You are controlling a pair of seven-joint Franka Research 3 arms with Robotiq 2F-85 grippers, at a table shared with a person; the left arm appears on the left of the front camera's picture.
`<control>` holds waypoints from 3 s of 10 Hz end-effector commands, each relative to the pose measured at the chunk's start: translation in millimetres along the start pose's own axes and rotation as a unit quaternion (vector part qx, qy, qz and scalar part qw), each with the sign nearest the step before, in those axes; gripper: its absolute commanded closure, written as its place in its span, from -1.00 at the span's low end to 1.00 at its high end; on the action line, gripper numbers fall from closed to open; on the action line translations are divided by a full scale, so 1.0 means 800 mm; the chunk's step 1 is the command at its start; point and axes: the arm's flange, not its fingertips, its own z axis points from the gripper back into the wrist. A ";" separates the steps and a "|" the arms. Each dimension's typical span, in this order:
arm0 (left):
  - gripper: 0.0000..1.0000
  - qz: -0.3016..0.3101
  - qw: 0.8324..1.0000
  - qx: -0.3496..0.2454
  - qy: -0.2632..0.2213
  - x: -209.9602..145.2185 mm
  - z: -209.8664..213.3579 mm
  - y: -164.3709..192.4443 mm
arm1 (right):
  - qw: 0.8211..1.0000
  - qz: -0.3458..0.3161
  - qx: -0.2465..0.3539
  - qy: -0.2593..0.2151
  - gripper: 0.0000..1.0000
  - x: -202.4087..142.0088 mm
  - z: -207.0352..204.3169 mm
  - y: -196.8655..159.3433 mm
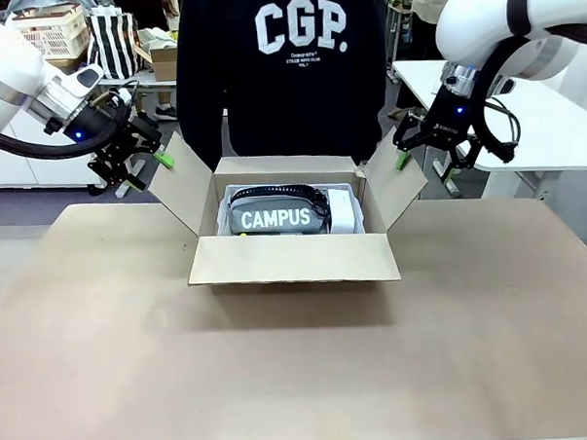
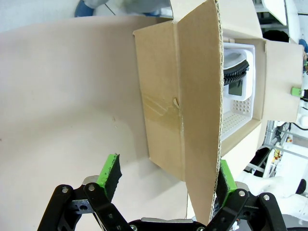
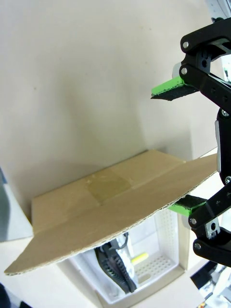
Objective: Pack the gift set into the box.
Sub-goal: Lift both hands away from the flaps of the Package Box, then press and hold the closed box until the human finishes sealing it.
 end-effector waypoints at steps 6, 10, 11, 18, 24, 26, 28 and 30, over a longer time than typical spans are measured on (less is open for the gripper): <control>-1.00 0.007 1.000 0.006 -0.001 -0.002 0.001 -0.003 | 1.000 -0.002 -0.002 -0.005 -1.00 0.000 0.003 0.002; -1.00 -0.012 0.998 -0.058 0.015 -0.015 0.022 -0.007 | 0.995 0.061 0.079 0.020 -1.00 -0.024 0.031 0.000; -1.00 -0.031 0.989 -0.138 0.033 -0.037 0.053 -0.014 | 0.980 0.103 0.166 0.034 -1.00 -0.042 0.059 -0.011; -1.00 -0.143 0.895 -0.421 0.024 -0.151 0.203 0.032 | 0.837 0.147 0.524 0.066 -1.00 -0.112 0.125 -0.186; -1.00 -0.139 0.897 -0.416 0.051 -0.154 0.206 0.030 | 0.836 0.176 0.516 0.067 -1.00 -0.113 0.145 -0.178; -1.00 -0.139 0.897 -0.416 0.051 -0.154 0.206 0.030 | 0.836 0.176 0.516 0.067 -1.00 -0.113 0.145 -0.178; -1.00 -0.139 0.897 -0.416 0.051 -0.154 0.206 0.030 | 0.836 0.176 0.516 0.067 -1.00 -0.113 0.145 -0.178; -1.00 -0.139 0.897 -0.416 0.051 -0.154 0.206 0.030 | 0.836 0.176 0.516 0.067 -1.00 -0.113 0.145 -0.178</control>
